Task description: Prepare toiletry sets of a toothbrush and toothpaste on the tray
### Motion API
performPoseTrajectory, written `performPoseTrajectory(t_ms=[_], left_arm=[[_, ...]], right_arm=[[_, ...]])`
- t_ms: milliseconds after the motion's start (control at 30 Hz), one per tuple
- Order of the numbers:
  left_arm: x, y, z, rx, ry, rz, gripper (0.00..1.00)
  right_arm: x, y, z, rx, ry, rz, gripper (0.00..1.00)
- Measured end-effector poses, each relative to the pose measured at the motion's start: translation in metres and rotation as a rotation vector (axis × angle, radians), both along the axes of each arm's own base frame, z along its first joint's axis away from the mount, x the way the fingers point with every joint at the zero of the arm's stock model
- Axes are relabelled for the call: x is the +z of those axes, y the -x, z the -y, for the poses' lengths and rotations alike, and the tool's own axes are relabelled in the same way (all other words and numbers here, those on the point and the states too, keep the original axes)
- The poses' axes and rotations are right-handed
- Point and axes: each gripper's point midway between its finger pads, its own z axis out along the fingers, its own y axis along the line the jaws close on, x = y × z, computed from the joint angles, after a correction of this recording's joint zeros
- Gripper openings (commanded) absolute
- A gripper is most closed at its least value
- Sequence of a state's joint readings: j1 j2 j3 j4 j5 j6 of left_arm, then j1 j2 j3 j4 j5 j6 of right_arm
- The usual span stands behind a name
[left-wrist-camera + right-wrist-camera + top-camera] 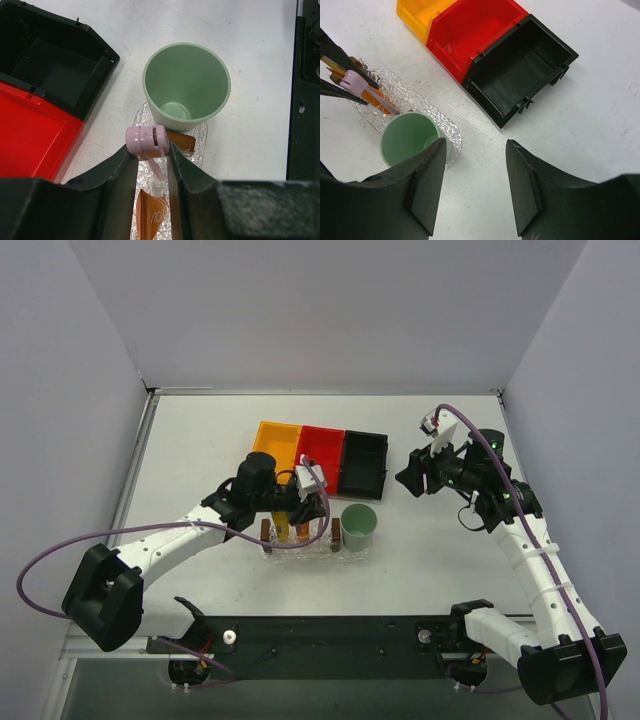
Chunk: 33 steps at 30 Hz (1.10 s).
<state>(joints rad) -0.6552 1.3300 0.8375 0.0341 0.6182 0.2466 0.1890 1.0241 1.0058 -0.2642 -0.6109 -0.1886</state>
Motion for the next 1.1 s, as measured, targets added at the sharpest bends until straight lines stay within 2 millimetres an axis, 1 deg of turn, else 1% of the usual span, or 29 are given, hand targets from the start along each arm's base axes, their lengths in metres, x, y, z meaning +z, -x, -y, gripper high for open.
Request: performPoseTrajectory(t_ms=[67, 167, 333, 400, 767, 833, 1100], left_arm=[[0.0002, 0.0001, 0.0001, 0.000, 0.000, 0.000, 0.18], [0.0000, 0.0002, 0.0001, -0.001, -0.001, 0.000, 0.20], [0.0002, 0.0001, 0.0002, -0.001, -0.001, 0.000, 0.32], [0.0001, 0.0002, 0.0001, -0.001, -0.001, 0.000, 0.35], [0.0007, -0.0022, 0.0005, 0.009, -0.006, 0.002, 0.39], [0.0005, -0.0033, 0.0013, 0.010, -0.008, 0.002, 0.43], [-0.0077, -0.0027, 0.0006, 0.012, -0.029, -0.022, 0.46]], right_arm=[[-0.0001, 0.0000, 0.0000, 0.000, 0.000, 0.000, 0.46], [-0.0007, -0.0003, -0.0001, 0.000, 0.000, -0.002, 0.46], [-0.0008, -0.0003, -0.0001, 0.000, 0.001, -0.003, 0.46], [-0.0008, -0.0003, -0.0001, 0.000, 0.001, -0.003, 0.46], [-0.0008, -0.0003, -0.0001, 0.000, 0.000, -0.003, 0.46], [-0.0008, -0.0003, -0.0001, 0.000, 0.000, -0.003, 0.46], [-0.0007, -0.0002, 0.0001, 0.002, -0.003, -0.004, 0.46]])
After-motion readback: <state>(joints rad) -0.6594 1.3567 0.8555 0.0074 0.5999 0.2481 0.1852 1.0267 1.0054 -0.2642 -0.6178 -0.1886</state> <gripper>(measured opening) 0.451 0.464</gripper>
